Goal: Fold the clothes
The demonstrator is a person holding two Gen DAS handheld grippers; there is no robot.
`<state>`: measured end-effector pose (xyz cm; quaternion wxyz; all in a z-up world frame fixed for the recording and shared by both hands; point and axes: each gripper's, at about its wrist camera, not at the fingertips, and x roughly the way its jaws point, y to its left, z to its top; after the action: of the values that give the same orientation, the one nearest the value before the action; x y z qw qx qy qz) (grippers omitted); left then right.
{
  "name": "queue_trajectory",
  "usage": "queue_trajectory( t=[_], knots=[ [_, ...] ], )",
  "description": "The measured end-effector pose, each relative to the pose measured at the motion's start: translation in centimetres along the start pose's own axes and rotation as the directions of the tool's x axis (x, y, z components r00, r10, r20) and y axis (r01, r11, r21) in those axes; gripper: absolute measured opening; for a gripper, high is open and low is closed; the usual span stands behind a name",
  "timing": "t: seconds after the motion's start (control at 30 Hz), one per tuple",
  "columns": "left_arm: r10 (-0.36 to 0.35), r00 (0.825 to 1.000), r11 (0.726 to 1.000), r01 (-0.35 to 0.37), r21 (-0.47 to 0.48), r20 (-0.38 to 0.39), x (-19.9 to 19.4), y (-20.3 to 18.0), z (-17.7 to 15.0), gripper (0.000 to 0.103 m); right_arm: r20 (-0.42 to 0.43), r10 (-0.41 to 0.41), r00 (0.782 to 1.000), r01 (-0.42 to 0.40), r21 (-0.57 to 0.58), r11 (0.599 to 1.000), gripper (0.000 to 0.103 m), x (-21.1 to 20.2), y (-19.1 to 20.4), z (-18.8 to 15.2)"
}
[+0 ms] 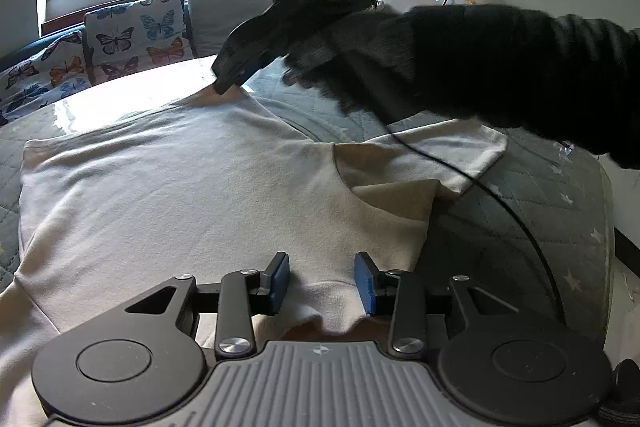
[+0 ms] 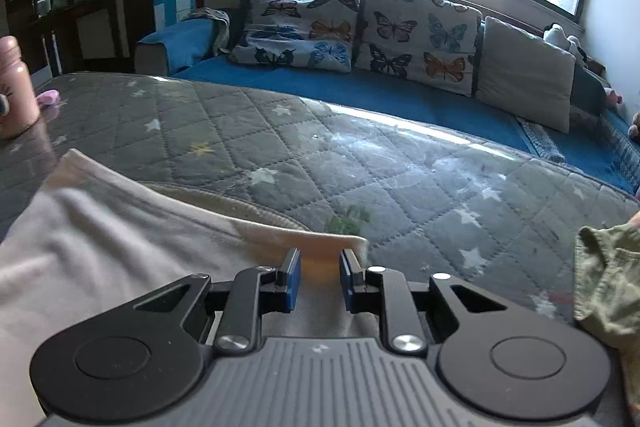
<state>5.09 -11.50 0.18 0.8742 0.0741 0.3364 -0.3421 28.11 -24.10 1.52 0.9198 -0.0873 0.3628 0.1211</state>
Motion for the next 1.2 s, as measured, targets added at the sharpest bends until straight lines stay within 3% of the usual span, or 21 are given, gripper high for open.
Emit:
queue_trajectory(
  t=[0.23,0.33,0.43,0.6,1.0,1.2],
  knots=[
    [0.045,0.999,0.999,-0.045,0.005,0.0,0.0,-0.3,0.1,0.045,0.025,0.012,1.0,-0.013,0.038,0.999,0.031,-7.2,-2.5,-2.4],
    [0.07,0.998,0.998,-0.07,0.007,0.003,0.0,-0.7,0.2,0.045,0.034,-0.017,0.999,0.014,0.082,0.997,0.04,-11.0,-4.0,-5.2],
    [0.083,0.996,0.996,-0.084,0.006,0.005,0.1,-1.0,0.4,0.045,0.035,-0.046,0.998,0.04,0.134,0.99,0.042,-14.0,-5.6,-8.2],
    [0.106,0.994,0.994,-0.106,0.004,0.009,0.3,-1.6,0.7,0.045,0.011,-0.141,0.99,0.136,0.204,0.969,0.052,-17.9,-7.8,-14.1],
    [0.152,0.988,0.988,-0.152,0.001,0.013,0.8,-2.7,1.2,0.045,-0.007,-0.233,0.973,0.213,0.432,0.877,0.052,-21.8,-11.1,-22.0],
    [0.166,0.986,0.986,-0.166,0.0,0.01,1.0,-2.9,1.3,0.045,0.003,-0.23,0.973,0.198,0.497,0.845,0.05,-21.3,-11.7,-23.2]
  ],
)
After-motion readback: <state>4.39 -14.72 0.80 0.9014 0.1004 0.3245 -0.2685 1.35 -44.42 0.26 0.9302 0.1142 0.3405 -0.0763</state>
